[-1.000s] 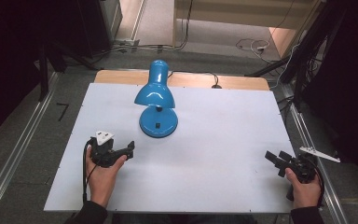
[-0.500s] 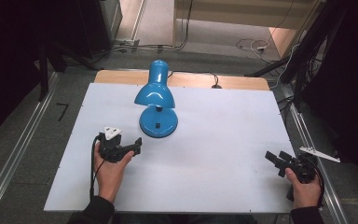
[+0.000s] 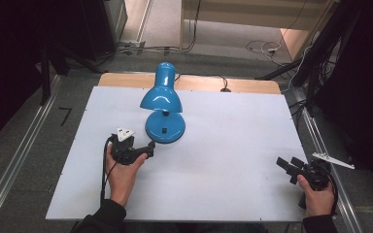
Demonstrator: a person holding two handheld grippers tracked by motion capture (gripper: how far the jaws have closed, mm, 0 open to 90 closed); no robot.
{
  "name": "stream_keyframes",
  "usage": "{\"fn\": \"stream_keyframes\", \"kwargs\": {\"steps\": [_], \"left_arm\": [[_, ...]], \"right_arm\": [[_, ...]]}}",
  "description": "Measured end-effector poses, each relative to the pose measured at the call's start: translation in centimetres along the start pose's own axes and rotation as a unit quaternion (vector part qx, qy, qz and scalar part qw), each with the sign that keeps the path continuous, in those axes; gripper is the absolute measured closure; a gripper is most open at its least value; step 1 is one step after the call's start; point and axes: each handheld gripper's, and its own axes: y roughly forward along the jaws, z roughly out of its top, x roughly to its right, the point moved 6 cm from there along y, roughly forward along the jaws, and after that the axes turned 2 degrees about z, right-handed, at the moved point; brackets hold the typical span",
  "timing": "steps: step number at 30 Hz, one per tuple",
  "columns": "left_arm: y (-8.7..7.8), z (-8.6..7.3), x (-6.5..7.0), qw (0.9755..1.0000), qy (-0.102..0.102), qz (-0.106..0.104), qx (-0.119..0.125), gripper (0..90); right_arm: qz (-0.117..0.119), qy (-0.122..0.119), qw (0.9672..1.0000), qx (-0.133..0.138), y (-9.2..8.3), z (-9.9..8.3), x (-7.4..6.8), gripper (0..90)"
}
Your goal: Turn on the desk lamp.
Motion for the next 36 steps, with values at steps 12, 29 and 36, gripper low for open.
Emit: {"fn": "stream_keyframes", "kwargs": {"steps": [12,29,36], "left_arm": [[0.9,0.7,0.6,1.0,-0.005,-0.004,0.002,15.3],[2.1,1.4,1.6,0.9999,-0.009,-0.012,-0.001,15.3],[2.6,1.6,1.8,0.9998,-0.011,-0.013,-0.006,15.9]], "right_arm": [[0.0,0.0,1.0,0.001,0.0,0.0,-0.1,20.4],[0.0,0.0,1.0,0.001,0.0,0.1,0.0,20.4],[0.001,0.002,1.0,-0.001,0.1,0.0,0.0,20.4]]}}
